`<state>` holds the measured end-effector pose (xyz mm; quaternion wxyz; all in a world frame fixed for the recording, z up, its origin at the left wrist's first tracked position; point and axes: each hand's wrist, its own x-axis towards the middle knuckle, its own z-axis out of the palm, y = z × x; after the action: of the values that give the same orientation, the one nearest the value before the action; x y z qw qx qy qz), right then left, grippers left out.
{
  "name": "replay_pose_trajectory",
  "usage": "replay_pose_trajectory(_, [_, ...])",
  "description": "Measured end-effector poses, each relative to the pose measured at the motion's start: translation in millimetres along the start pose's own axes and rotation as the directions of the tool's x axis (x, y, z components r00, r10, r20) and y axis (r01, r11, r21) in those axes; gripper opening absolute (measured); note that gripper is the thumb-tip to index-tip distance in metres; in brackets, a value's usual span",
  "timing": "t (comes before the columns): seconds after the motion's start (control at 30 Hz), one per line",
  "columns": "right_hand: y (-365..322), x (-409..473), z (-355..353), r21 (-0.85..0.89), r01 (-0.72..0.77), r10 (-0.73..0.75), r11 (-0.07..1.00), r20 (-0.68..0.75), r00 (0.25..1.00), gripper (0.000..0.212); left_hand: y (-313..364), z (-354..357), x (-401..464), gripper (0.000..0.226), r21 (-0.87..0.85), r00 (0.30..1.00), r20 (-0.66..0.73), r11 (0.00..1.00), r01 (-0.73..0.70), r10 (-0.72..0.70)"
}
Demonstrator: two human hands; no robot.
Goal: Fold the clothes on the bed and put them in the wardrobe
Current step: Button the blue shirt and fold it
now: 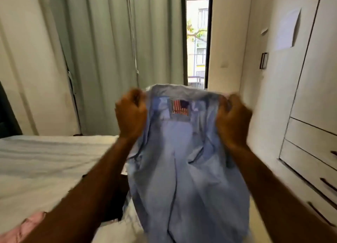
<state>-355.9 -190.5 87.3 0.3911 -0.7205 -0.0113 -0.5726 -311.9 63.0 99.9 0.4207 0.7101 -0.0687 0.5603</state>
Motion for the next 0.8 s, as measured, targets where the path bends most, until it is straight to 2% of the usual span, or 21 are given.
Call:
replay_pose_trajectory(0.03, [5, -41, 4, 0.028, -0.063, 0.062, 0.998, 0.039, 0.997, 0.028, 1, 6, -48, 0.021, -0.013, 0.999, 0.026, 1.0, 0.026, -0.026])
replay_pose_trajectory(0.1, [34, -140, 10, -0.005, -0.246, 0.241, 0.969, 0.213, 0.947, 0.033, -3, 16, -167, 0.021, -0.041, 0.956, 0.221, 0.978, 0.206, -0.193])
replay_pose_trajectory(0.13, [51, -195, 7, -0.086, -0.357, 0.365, 0.93, 0.325, 0.872, 0.034, -8, 13, -234, 0.018, -0.017, 0.889, 0.342, 0.944, 0.33, -0.305])
replay_pose_trajectory(0.2, [81, -273, -5, -0.185, -0.572, 0.583, 0.799, 0.471, 0.662, 0.029, -14, 2, -328, 0.007, 0.027, 0.736, 0.46, 0.837, 0.547, -0.496])
replay_pose_trajectory(0.23, [97, -309, -17, -0.243, -0.649, 0.665, 0.721, 0.508, 0.548, 0.026, -18, -5, -369, 0.008, 0.085, 0.657, 0.462, 0.768, 0.635, -0.595])
replay_pose_trajectory(0.3, [118, -344, -41, -0.29, -0.715, 0.719, 0.636, 0.56, 0.412, 0.021, -17, -17, -410, 0.017, 0.121, 0.57, 0.449, 0.679, 0.724, -0.688])
replay_pose_trajectory(0.33, [124, -353, -52, -0.3, -0.732, 0.73, 0.611, 0.571, 0.375, 0.017, -15, -21, -421, 0.018, 0.099, 0.542, 0.45, 0.643, 0.76, -0.71])
replay_pose_trajectory(0.43, [132, -351, -68, -0.247, -0.793, 0.748, 0.557, 0.563, 0.351, 0.009, -7, -21, -432, 0.019, -0.009, 0.444, 0.464, 0.497, 0.868, -0.766])
replay_pose_trajectory(0.5, [130, -345, -75, -0.126, -0.904, 0.793, 0.408, 0.541, 0.282, 0.016, -4, -21, -433, 0.021, -0.056, 0.409, 0.451, 0.432, 0.9, -0.793])
replay_pose_trajectory(0.63, [133, -344, -74, 0.03, -0.995, 0.839, 0.093, 0.536, 0.095, 0.018, -1, -15, -432, 0.012, -0.088, 0.458, 0.452, 0.472, 0.877, -0.766])
replay_pose_trajectory(0.8, [138, -344, -83, 0.023, -0.982, 0.786, -0.19, 0.602, -0.138, 0.015, 1, -8, -441, 0.014, -0.046, 0.476, 0.408, 0.504, 0.863, -0.779])
